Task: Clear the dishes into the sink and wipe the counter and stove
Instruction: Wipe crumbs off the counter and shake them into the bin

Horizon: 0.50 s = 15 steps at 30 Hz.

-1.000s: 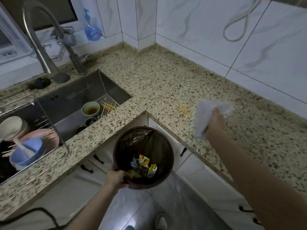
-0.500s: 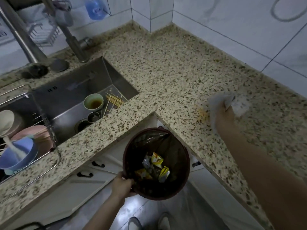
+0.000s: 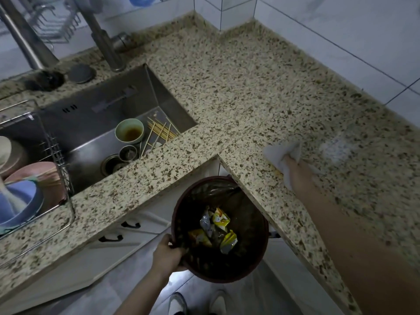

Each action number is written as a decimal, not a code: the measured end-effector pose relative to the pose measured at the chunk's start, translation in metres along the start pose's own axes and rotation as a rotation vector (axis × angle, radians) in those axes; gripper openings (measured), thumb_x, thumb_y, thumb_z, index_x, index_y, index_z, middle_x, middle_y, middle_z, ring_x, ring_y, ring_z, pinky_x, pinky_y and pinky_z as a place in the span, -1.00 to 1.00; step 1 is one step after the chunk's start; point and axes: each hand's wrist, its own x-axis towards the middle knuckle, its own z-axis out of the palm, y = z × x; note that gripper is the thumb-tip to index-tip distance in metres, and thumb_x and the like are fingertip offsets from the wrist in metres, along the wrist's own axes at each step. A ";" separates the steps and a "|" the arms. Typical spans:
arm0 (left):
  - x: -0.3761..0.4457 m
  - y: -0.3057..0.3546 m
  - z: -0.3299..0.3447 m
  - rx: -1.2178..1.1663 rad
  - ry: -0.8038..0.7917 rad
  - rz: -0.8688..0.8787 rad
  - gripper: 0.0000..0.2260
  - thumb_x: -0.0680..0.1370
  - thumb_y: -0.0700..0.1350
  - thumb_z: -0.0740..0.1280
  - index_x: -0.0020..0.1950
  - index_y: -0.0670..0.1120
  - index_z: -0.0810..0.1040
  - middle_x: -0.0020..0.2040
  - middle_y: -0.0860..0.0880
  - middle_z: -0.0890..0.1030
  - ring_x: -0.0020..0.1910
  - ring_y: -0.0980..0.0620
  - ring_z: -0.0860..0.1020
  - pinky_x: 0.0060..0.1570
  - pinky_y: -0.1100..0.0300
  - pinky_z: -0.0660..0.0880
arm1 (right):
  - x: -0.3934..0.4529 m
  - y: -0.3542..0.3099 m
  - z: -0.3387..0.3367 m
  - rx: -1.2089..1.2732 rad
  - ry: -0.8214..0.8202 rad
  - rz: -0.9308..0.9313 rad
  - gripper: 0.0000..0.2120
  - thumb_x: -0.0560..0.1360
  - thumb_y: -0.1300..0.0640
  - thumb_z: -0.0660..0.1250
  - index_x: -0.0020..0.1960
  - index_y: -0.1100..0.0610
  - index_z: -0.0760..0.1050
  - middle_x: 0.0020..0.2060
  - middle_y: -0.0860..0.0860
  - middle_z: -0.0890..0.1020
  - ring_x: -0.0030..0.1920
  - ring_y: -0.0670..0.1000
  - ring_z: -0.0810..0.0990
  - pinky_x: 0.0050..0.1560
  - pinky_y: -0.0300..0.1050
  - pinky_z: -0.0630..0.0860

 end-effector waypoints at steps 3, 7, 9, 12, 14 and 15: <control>-0.001 0.002 -0.001 0.014 -0.018 0.001 -0.73 0.30 -0.26 0.32 -0.04 -0.18 0.37 -0.10 -0.33 0.59 -0.17 -0.36 0.62 -0.27 -0.17 0.61 | -0.010 0.005 0.005 0.052 -0.062 0.002 -0.56 0.61 -0.01 0.13 0.33 0.29 0.37 0.06 0.14 0.53 0.13 0.14 0.50 0.05 -0.03 0.34; -0.001 0.000 -0.001 -0.001 0.006 0.022 -0.86 0.42 -0.34 0.28 -0.10 -0.16 0.37 -0.12 -0.32 0.60 -0.24 -0.32 0.63 -0.26 -0.16 0.61 | -0.031 0.010 0.017 0.111 -0.090 -0.023 -0.63 0.61 0.10 0.14 0.31 0.29 0.40 0.05 0.13 0.53 0.08 0.07 0.49 0.01 -0.14 0.29; 0.000 -0.001 -0.001 -0.009 0.010 0.025 -0.86 0.42 -0.35 0.26 -0.12 -0.15 0.37 -0.12 -0.31 0.59 -0.26 -0.30 0.63 -0.27 -0.16 0.61 | -0.044 0.012 0.025 0.139 -0.100 -0.010 -0.64 0.61 0.10 0.14 0.32 0.29 0.40 0.13 0.14 0.52 0.06 0.01 0.45 0.02 -0.17 0.28; 0.000 -0.003 -0.001 -0.013 0.002 0.022 -0.84 0.42 -0.37 0.25 -0.11 -0.16 0.37 -0.11 -0.30 0.58 -0.23 -0.31 0.63 -0.30 -0.15 0.61 | -0.069 0.018 0.037 0.216 -0.107 0.038 -0.64 0.60 0.09 0.16 0.31 0.28 0.41 0.07 0.09 0.50 0.05 -0.03 0.42 0.00 -0.21 0.30; -0.002 -0.004 -0.002 -0.009 -0.013 0.019 -0.84 0.42 -0.37 0.24 -0.08 -0.16 0.37 -0.11 -0.30 0.59 -0.22 -0.32 0.63 -0.29 -0.15 0.61 | -0.090 0.023 0.051 0.241 -0.120 0.039 -0.71 0.60 0.10 0.17 0.27 0.19 0.43 -0.02 0.03 0.51 0.05 -0.02 0.44 -0.03 -0.21 0.32; -0.003 -0.005 -0.002 -0.010 -0.021 0.017 -0.83 0.42 -0.38 0.23 -0.08 -0.16 0.37 -0.11 -0.29 0.58 -0.23 -0.32 0.63 -0.28 -0.17 0.61 | -0.100 0.029 0.060 0.245 -0.134 0.043 -0.74 0.60 0.11 0.17 0.25 0.16 0.43 -0.04 0.00 0.50 0.08 0.01 0.46 0.01 -0.20 0.33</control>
